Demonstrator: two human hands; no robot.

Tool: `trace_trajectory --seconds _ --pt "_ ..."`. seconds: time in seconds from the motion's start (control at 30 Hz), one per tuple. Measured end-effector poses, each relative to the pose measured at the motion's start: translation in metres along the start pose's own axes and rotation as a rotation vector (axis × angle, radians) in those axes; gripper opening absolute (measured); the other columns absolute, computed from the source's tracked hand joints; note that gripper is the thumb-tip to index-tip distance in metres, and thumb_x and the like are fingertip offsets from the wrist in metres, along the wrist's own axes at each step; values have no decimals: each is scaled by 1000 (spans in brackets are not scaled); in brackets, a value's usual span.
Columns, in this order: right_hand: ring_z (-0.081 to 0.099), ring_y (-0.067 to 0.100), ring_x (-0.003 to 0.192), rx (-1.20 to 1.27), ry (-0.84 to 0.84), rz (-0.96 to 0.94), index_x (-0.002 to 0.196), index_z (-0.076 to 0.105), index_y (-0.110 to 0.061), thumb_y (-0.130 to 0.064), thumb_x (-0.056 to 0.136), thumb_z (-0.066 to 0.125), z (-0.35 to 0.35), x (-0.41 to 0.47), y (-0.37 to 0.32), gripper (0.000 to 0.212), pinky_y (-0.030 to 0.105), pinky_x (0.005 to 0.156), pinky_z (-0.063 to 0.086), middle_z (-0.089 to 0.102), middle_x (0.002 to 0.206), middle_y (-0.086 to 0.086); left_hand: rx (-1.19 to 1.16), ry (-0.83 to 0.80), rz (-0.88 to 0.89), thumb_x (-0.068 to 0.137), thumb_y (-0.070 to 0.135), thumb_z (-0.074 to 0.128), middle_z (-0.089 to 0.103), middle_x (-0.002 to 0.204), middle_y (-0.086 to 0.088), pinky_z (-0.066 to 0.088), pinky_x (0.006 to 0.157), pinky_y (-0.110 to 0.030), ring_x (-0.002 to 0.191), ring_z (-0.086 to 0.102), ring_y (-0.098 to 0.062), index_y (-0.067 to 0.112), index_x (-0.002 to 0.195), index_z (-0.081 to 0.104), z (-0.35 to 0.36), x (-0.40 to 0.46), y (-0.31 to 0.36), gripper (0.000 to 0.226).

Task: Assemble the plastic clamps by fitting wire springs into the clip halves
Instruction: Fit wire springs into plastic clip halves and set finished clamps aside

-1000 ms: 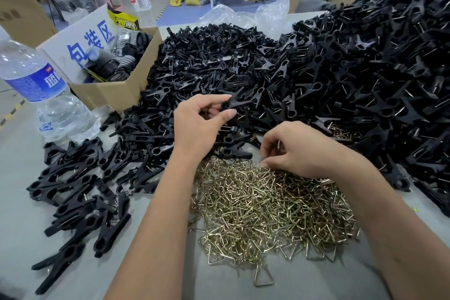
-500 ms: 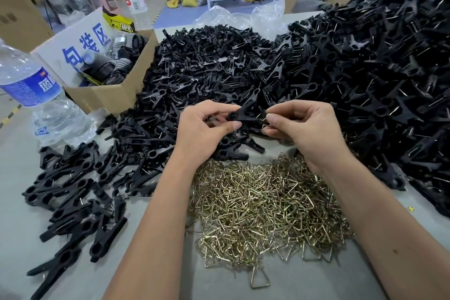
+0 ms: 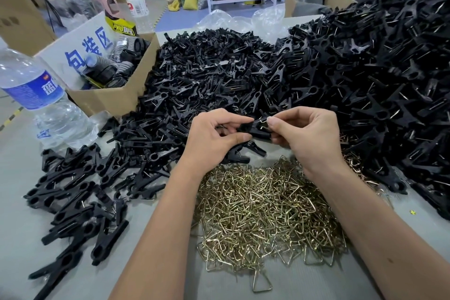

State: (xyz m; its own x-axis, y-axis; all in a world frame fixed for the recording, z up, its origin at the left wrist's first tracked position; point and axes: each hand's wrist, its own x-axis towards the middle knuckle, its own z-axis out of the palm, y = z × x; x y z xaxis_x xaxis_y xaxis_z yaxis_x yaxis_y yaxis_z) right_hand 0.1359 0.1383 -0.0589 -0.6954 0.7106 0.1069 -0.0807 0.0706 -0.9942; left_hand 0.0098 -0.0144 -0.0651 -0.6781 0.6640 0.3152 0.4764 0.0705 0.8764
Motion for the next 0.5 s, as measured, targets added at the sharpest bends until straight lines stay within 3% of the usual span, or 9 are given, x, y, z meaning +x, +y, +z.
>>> trace_trajectory --seconds 0.27,0.5 --pt "72 22 59 -15 1 23 76 77 -8 -3 81 86 1 1 2 12 27 57 58 76 71 12 -24 3 -18 74 -5 87 69 89 1 52 78 -20 79 59 -5 12 105 81 2 0 -1 35" --pt "68 15 56 51 -18 83 76 77 -11 -11 78 89 4 -3 0 12 21 52 53 77 72 10 -62 -19 -20 72 -3 88 69 87 3 56 79 -27 78 60 -8 14 102 81 4 0 3 35"
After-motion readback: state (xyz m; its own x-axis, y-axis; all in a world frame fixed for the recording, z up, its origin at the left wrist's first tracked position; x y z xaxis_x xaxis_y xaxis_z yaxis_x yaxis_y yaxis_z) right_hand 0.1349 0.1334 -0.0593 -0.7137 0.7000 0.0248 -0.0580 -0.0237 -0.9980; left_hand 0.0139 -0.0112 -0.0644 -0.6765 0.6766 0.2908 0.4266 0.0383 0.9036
